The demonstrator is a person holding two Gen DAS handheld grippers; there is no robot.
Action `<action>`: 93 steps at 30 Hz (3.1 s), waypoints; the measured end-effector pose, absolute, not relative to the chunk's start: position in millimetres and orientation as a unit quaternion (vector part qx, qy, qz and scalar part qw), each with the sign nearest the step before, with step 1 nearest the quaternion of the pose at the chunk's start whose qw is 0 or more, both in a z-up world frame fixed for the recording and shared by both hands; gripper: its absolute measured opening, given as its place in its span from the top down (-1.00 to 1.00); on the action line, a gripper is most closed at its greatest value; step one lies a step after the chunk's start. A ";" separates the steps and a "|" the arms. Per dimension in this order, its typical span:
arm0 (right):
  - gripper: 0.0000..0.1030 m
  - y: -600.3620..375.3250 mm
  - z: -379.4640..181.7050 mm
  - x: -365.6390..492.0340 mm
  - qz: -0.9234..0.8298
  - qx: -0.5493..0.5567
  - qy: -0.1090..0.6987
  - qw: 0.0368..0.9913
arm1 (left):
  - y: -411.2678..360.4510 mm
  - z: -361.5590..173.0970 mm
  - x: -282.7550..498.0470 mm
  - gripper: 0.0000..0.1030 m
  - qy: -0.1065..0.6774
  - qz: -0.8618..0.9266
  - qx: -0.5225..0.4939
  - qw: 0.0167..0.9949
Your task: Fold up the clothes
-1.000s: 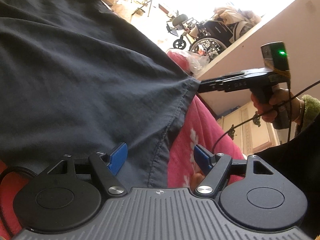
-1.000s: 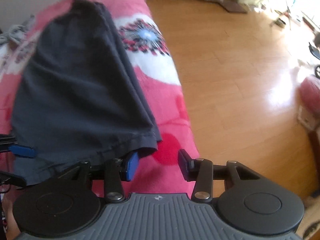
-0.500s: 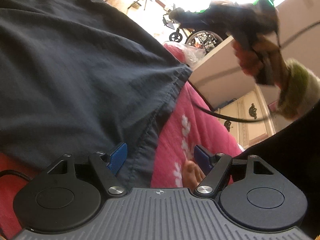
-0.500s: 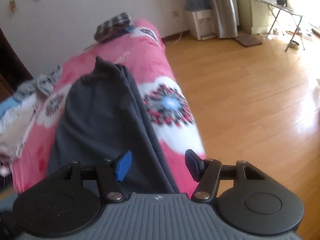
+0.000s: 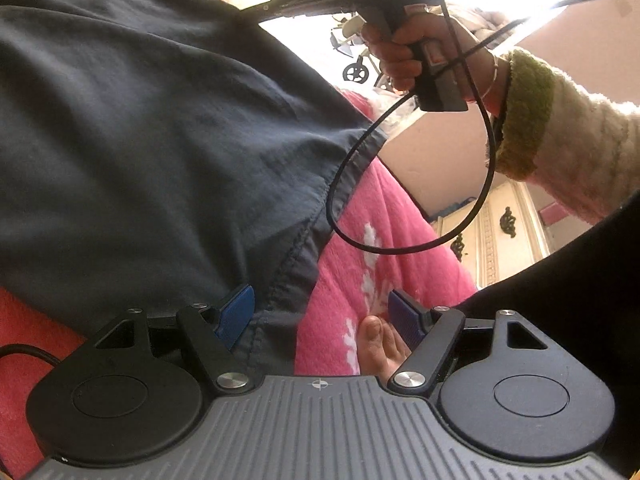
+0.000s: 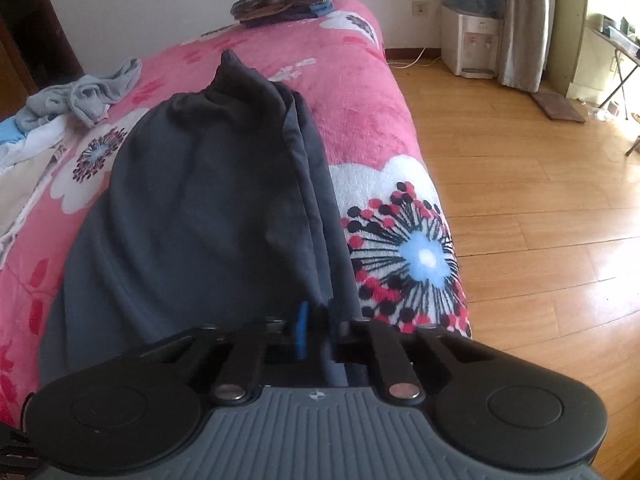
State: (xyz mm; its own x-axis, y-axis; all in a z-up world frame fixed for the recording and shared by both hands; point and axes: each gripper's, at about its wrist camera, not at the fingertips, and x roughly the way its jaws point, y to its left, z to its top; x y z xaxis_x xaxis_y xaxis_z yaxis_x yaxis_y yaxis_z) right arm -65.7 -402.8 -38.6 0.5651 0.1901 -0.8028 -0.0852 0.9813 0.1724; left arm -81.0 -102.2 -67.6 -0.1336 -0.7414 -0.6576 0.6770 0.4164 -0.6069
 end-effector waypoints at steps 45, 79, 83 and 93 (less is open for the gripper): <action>0.50 -325.3 -20.5 111.6 0.127 0.011 0.327 0.936 | -105.7 -78.0 -69.7 -0.59 0.547 -0.560 -0.059 0.619; 0.49 -307.2 62.6 1.4 0.240 0.021 0.340 0.909 | -83.2 -50.1 -111.8 -0.64 0.505 -0.564 -0.023 0.653; 0.49 -270.9 45.4 -34.1 0.315 -0.024 0.399 0.861 | -66.6 -48.4 -110.9 -0.64 0.504 -0.545 -0.018 0.670; 0.49 -225.4 -8.8 -132.1 0.364 -0.108 0.495 0.782 | -1.4 -58.7 -61.6 -0.64 0.522 -0.407 -0.099 0.743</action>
